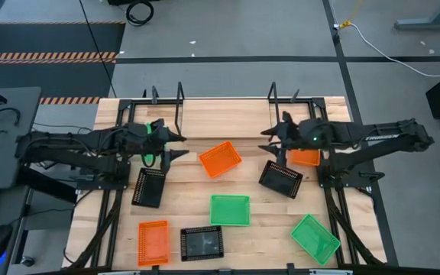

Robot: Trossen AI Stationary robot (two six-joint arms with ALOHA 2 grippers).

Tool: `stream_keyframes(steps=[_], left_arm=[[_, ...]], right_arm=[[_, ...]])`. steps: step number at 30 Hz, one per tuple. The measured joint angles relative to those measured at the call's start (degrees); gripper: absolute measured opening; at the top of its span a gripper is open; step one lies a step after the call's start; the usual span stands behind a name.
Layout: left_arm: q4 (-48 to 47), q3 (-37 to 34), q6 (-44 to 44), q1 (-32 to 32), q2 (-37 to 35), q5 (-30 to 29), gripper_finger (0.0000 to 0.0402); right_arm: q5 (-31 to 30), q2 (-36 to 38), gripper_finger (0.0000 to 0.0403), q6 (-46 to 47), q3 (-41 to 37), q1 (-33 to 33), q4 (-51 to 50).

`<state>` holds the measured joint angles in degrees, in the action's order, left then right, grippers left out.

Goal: Stack baskets on shelf by color
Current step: Put the middle green bin on the shelf

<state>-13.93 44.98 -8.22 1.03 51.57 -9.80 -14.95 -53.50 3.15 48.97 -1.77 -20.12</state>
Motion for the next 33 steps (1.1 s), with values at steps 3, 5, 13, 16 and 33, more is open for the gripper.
stream_keyframes(steps=[3, 5, 13, 16, 33], left_arm=[[0.3, 1.5, 1.9, -0.9, 0.8, -0.1, 0.0233], [1.5, 1.7, 3.3, -1.4, 1.0, -1.0, 0.0233], [11.6, 1.8, 8.9, -1.6, 1.0, -3.2, 0.0233], [11.7, 1.8, 8.9, -1.6, 1.6, -3.5, 0.0233], [13.0, 1.8, 8.9, -6.1, 8.3, -2.6, 0.0231]], right_arm=[[-0.7, -2.2, 0.0234, -0.5, 0.8, -1.1, 0.0], [-2.1, -3.1, 0.0234, -1.5, 0.9, -1.6, 1.4], [-3.3, -5.1, 0.0234, 0.0, 0.9, -3.7, 2.8], [-3.0, -6.2, 0.0234, 2.7, 0.9, -4.9, 2.5], [-3.3, -14.3, 0.0233, 7.7, 3.3, -12.2, 1.4]])
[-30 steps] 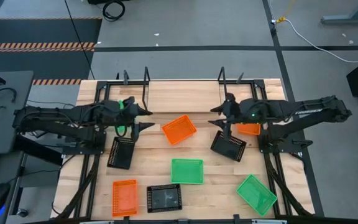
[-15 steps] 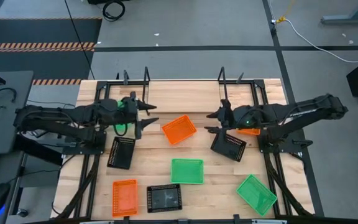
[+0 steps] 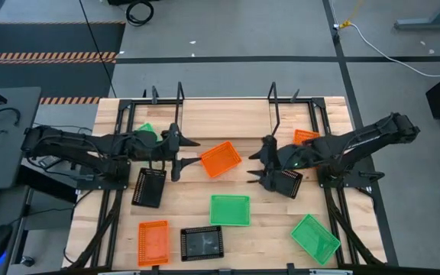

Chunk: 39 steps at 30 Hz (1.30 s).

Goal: Stack baskets on shelf by color
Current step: Put the middle green bin on the shelf

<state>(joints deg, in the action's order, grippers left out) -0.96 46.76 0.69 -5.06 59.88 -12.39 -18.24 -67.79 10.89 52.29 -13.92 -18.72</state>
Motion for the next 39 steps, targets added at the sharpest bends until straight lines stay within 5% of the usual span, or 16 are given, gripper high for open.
stream_keyframes(steps=[18, 27, 39], left_arm=[[-4.2, 0.0, -0.4, -1.7, -0.4, 0.0, 0.0231], [-6.7, 0.0, -0.5, -1.7, -0.4, 0.0, 0.0231], [-6.9, 0.0, -3.0, -1.7, -0.4, 0.0, 0.0231]], right_arm=[[0.2, -14.8, 0.0233, 2.1, 1.2, -1.4, -1.5], [6.4, -15.6, 0.0233, 2.8, 1.2, -2.3, 0.0], [7.0, -15.7, 0.0233, 1.1, 1.3, -4.1, 1.2]])
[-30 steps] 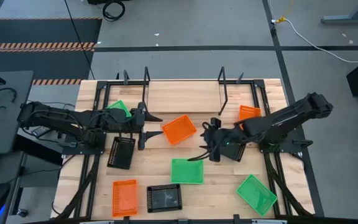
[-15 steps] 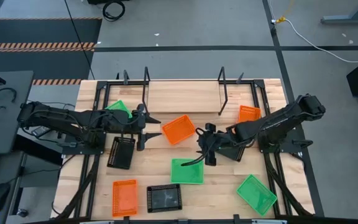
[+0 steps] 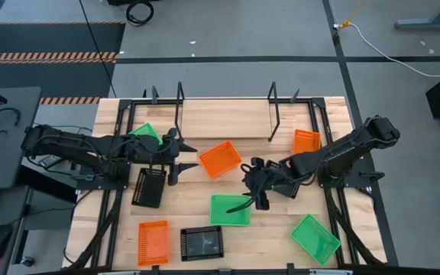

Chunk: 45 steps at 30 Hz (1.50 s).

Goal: Stack baskets on shelf by color
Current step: Put the middle green bin on the shelf

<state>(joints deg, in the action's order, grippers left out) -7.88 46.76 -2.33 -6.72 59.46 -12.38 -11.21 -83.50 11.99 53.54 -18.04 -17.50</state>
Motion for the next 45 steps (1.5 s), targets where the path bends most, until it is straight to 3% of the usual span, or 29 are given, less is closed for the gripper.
stream_keyframes(steps=[11, 25, 36, 45], left_arm=[[-0.7, 0.0, 0.0, 0.0, 0.0, 0.0, 0.0231], [-1.2, 0.0, -0.1, 0.0, 0.1, 0.0, 0.0231], [-1.9, 0.0, -1.2, -1.6, 0.2, 0.0, 0.0231], [-1.8, 0.0, -1.1, -1.9, 0.2, 0.0, 0.0231]], right_arm=[[1.0, -5.1, 0.0233, 0.4, 0.0, -3.9, 3.2], [1.7, -13.3, 0.0233, -18.4, 16.0, -10.2, -16.6], [-1.0, -18.5, 0.0228, -30.4, 16.6, -11.6, -20.9], [-0.6, -20.6, 0.0186, -33.7, 16.6, -11.6, -19.4]])
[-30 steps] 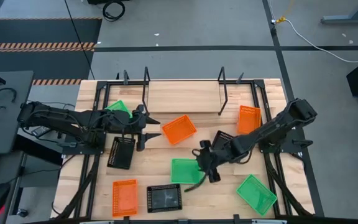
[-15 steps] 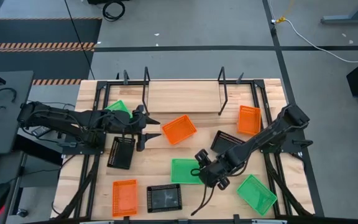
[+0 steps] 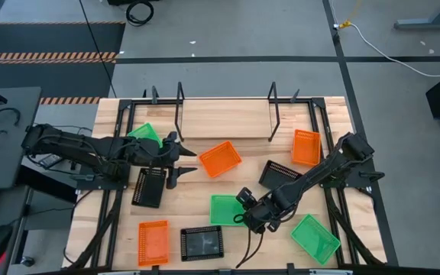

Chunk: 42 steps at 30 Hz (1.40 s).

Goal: Stack baskets on shelf by color
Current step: Put the middle green bin on the shelf

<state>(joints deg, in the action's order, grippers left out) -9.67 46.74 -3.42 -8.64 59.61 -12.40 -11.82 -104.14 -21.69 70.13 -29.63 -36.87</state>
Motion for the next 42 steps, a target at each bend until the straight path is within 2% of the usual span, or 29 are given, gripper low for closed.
stream_keyframes(steps=[9, 18, 26, 30, 34, 37, 42], left_arm=[[0.1, 0.0, -0.1, 0.0, 0.0, 0.0, 0.0231], [0.0, 0.0, -0.4, 0.0, 0.0, 0.0, 0.0231], [-0.5, 0.0, -0.4, 0.0, 0.0, 0.0, 0.0231], [-0.5, 0.0, -0.4, 0.0, 0.0, 0.0, 0.0231], [-0.5, 0.0, -0.4, 0.0, 0.0, 0.0, 0.0231], [-0.4, 0.0, -0.4, 0.0, 0.0, 0.0, 0.0231], [0.9, 0.0, -0.4, 0.0, 0.0, 0.0, 0.0231]], right_arm=[[-0.1, -2.1, 0.0134, -2.3, -0.2, 0.3, 2.3], [1.6, -4.2, 0.0098, -2.4, -0.3, 1.9, 5.8], [1.3, -3.8, 0.0011, -2.3, 2.3, 1.9, 3.8], [-1.7, -3.5, 0.0019, -0.6, 5.7, 1.5, 2.6], [-2.3, -3.5, 0.0009, 1.4, 10.3, 1.4, -1.1], [-6.6, -3.5, 0.001, 4.8, 13.0, 1.9, -4.6], [-10.6, -3.4, 0.0009, 9.9, 15.9, 6.9, -8.3]])
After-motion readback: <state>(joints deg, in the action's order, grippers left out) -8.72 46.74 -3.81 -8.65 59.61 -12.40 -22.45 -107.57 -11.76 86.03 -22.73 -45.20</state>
